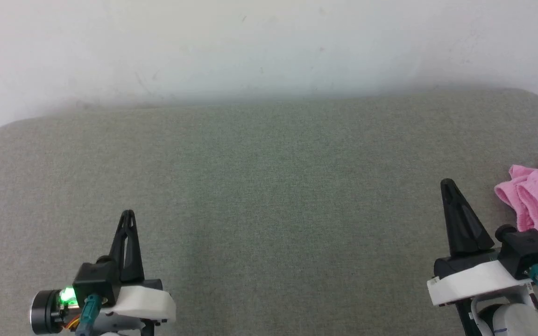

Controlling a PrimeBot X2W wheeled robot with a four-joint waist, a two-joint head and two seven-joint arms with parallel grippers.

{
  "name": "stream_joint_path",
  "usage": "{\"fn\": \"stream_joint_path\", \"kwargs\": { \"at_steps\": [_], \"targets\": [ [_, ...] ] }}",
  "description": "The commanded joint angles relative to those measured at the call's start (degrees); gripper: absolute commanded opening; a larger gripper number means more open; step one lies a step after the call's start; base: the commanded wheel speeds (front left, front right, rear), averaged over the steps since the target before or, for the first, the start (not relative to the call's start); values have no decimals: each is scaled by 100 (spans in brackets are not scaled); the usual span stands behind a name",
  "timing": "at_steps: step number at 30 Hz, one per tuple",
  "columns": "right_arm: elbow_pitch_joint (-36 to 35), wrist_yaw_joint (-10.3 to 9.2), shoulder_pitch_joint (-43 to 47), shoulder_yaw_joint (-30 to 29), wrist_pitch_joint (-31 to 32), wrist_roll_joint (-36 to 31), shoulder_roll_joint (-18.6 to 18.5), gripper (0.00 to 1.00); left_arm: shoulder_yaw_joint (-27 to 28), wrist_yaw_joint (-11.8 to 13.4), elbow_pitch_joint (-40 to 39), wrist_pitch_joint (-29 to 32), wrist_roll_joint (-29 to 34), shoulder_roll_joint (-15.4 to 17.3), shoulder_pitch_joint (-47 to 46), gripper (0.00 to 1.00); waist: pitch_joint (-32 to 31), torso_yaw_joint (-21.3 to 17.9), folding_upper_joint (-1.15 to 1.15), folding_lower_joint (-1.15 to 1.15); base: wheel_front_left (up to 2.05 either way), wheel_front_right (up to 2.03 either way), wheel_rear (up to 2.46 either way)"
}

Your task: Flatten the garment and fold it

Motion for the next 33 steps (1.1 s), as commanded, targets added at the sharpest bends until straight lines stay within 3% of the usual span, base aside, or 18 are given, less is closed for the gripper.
{"fn": "stream_joint_path", "kwargs": {
  "at_steps": [1,33],
  "targets": [
    [-16,-1,21,-1,24,-52,5,0,17,-39,-12,26,27,-25,-11,0,-1,0,0,0,0,0,0],
    [-56,-5,69,-2,399,-178,15,0,62,-246,-56,400,91,-95,-43,0,-44,6,0,0,0,0,0]
  ]
}}
